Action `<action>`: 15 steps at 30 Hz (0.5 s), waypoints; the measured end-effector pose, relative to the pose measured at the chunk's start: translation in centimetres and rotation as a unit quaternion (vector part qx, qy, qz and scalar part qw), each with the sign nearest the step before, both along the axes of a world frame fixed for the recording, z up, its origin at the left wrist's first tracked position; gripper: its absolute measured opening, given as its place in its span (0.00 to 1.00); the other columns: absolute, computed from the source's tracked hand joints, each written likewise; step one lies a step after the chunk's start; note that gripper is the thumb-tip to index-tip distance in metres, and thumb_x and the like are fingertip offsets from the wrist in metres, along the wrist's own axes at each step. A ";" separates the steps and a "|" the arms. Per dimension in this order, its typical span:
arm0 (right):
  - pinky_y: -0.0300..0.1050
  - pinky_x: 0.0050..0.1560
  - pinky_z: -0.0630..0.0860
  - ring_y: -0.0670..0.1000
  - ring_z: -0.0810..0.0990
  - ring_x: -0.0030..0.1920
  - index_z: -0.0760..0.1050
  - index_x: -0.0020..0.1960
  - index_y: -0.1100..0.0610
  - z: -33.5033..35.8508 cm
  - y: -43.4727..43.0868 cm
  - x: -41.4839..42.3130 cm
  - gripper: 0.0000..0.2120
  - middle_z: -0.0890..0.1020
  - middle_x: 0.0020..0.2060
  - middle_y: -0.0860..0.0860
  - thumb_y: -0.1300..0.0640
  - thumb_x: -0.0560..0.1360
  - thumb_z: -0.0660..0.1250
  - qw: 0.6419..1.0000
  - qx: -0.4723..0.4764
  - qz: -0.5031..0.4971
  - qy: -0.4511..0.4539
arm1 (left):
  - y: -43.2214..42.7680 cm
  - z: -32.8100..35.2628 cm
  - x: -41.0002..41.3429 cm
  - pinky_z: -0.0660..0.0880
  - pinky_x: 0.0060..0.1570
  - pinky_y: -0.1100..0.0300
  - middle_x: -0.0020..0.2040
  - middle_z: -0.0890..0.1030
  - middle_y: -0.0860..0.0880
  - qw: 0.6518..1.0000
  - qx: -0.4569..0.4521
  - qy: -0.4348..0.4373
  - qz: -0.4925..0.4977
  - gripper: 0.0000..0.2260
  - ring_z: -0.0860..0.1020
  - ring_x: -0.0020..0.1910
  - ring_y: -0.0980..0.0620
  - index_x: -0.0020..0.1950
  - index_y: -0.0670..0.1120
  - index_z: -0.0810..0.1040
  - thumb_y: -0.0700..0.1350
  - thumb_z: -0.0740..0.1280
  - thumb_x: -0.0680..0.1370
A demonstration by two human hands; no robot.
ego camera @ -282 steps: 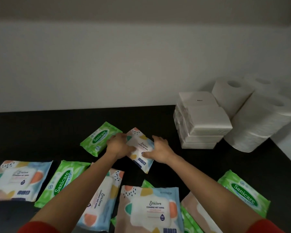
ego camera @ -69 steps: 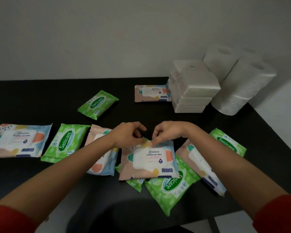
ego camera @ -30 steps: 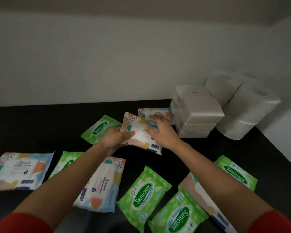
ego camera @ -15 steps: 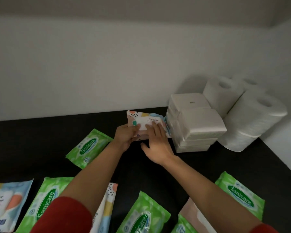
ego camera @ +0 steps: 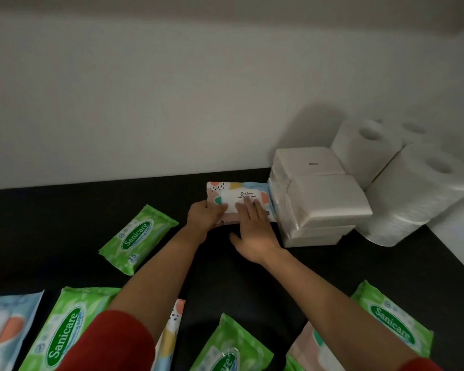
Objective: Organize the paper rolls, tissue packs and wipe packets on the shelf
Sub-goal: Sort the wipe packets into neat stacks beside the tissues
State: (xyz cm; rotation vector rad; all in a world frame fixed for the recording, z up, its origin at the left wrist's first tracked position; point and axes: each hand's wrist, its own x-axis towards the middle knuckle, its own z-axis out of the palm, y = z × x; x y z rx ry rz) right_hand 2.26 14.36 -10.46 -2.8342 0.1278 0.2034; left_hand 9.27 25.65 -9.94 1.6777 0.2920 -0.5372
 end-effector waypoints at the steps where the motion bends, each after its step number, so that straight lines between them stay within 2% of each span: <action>1: 0.49 0.73 0.37 0.54 0.37 0.77 0.43 0.78 0.55 0.0 -0.1 0.2 0.35 0.41 0.78 0.53 0.53 0.79 0.59 1.000 0.006 0.000 -0.004 | 0.1 -0.1 0.1 0.77 0.57 0.49 0.57 0.78 0.43 1.000 0.019 -0.013 -0.008 0.17 0.79 0.53 0.46 0.64 0.42 0.73 0.44 0.68 0.76; 3: 0.49 0.73 0.37 0.53 0.38 0.77 0.46 0.78 0.54 0.0 -0.3 0.4 0.33 0.43 0.78 0.52 0.55 0.79 0.60 1.000 0.013 -0.001 -0.015 | 0.3 -0.3 0.3 0.77 0.55 0.51 0.54 0.79 0.44 0.997 0.060 -0.035 -0.017 0.14 0.79 0.51 0.48 0.60 0.43 0.75 0.47 0.67 0.77; 5: 0.49 0.73 0.39 0.53 0.39 0.77 0.47 0.77 0.53 -0.1 -0.3 0.6 0.33 0.45 0.78 0.52 0.56 0.78 0.61 1.000 0.011 -0.003 -0.020 | 0.4 -0.6 0.6 0.78 0.47 0.56 0.48 0.79 0.47 0.995 0.090 -0.049 -0.008 0.12 0.78 0.45 0.51 0.58 0.44 0.76 0.50 0.64 0.79; 7: 0.51 0.74 0.39 0.54 0.38 0.77 0.47 0.77 0.53 -0.3 -0.3 0.7 0.34 0.44 0.78 0.52 0.56 0.78 0.62 1.000 0.001 -0.006 -0.013 | 0.6 -0.9 0.9 0.74 0.39 0.62 0.45 0.77 0.50 0.991 0.118 -0.066 0.001 0.15 0.76 0.40 0.55 0.63 0.43 0.75 0.49 0.62 0.80; 11: 0.51 0.71 0.34 0.55 0.34 0.76 0.43 0.78 0.53 -0.4 -0.3 1.0 0.35 0.41 0.78 0.52 0.55 0.78 0.60 1.000 -0.018 -0.010 0.002 | 0.9 -1.1 1.2 0.73 0.37 0.65 0.58 0.79 0.45 0.984 0.151 -0.093 -0.003 0.17 0.76 0.44 0.55 0.68 0.45 0.72 0.47 0.63 0.80; 13: 0.51 0.71 0.34 0.56 0.33 0.75 0.42 0.78 0.53 -0.3 -0.4 1.1 0.35 0.40 0.77 0.52 0.55 0.79 0.60 1.000 -0.022 -0.013 0.004 | 0.8 -1.0 1.4 0.73 0.36 0.64 0.59 0.78 0.44 0.987 0.139 -0.085 0.001 0.17 0.76 0.45 0.54 0.68 0.45 0.72 0.46 0.63 0.80; 15: 0.54 0.72 0.35 0.56 0.32 0.75 0.41 0.78 0.53 -0.3 -0.5 1.3 0.35 0.38 0.77 0.53 0.55 0.79 0.59 0.999 -0.030 -0.016 0.002 | 0.6 -0.9 1.5 0.75 0.40 0.61 0.60 0.78 0.44 0.990 0.120 -0.078 0.012 0.18 0.77 0.47 0.52 0.69 0.45 0.71 0.45 0.63 0.79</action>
